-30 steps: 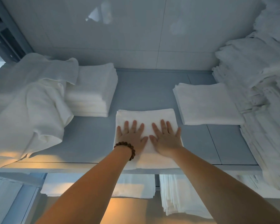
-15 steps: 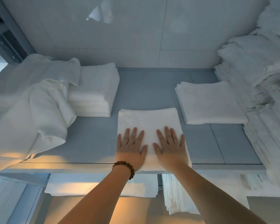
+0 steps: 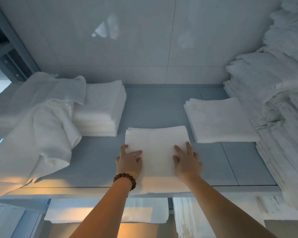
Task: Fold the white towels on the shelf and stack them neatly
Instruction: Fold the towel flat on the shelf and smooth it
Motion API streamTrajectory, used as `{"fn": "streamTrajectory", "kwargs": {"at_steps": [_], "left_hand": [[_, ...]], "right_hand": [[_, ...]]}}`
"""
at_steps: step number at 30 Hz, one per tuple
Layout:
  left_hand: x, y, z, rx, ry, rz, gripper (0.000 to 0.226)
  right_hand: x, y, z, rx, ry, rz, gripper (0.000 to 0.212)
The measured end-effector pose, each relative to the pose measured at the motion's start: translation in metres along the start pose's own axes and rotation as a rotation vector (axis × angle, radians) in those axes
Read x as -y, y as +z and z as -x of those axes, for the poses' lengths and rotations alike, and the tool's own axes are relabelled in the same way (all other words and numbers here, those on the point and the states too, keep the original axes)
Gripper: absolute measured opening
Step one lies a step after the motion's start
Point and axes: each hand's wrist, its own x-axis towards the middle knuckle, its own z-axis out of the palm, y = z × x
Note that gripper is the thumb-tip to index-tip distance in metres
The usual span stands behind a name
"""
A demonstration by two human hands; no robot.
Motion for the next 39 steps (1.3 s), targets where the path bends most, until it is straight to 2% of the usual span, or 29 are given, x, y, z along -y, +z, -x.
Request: {"fn": "streamTrajectory", "kwargs": {"at_steps": [3,6,9,13,16,19,22,29,39], "left_hand": [[-0.002,-0.008,-0.003,0.052,-0.031,0.198,0.029],[-0.001,-0.013,-0.005,0.099,-0.031,0.204,0.027],[0.001,-0.014,-0.001,0.12,-0.009,0.246,0.04],[0.002,-0.016,0.003,0.116,0.009,0.189,0.034],[-0.001,-0.018,0.003,0.07,0.014,0.104,0.039],[-0.015,-0.025,0.004,-0.011,0.113,-0.118,0.038],[-0.036,-0.034,0.003,-0.117,0.225,-0.222,0.04],[-0.102,-0.036,-0.007,-0.279,0.354,-0.199,0.038],[-0.234,0.043,-0.029,-0.247,0.397,-0.255,0.04]], "right_hand": [[-0.002,-0.003,0.0,-0.015,0.088,-0.094,0.041],[-0.002,-0.008,-0.001,-0.011,0.084,-0.133,0.041],[-0.003,-0.012,-0.002,-0.002,0.077,-0.204,0.041],[-0.003,-0.018,0.0,0.012,0.049,-0.289,0.04],[0.001,-0.021,0.007,-0.049,0.016,-0.255,0.036],[0.011,-0.028,0.014,-0.142,-0.022,-0.168,0.032],[0.018,-0.041,0.017,-0.254,-0.071,-0.097,0.03],[-0.01,-0.096,-0.01,-0.491,-0.194,-0.031,0.028],[-0.127,-0.171,-0.08,-0.486,-0.151,-0.013,0.027]]}}
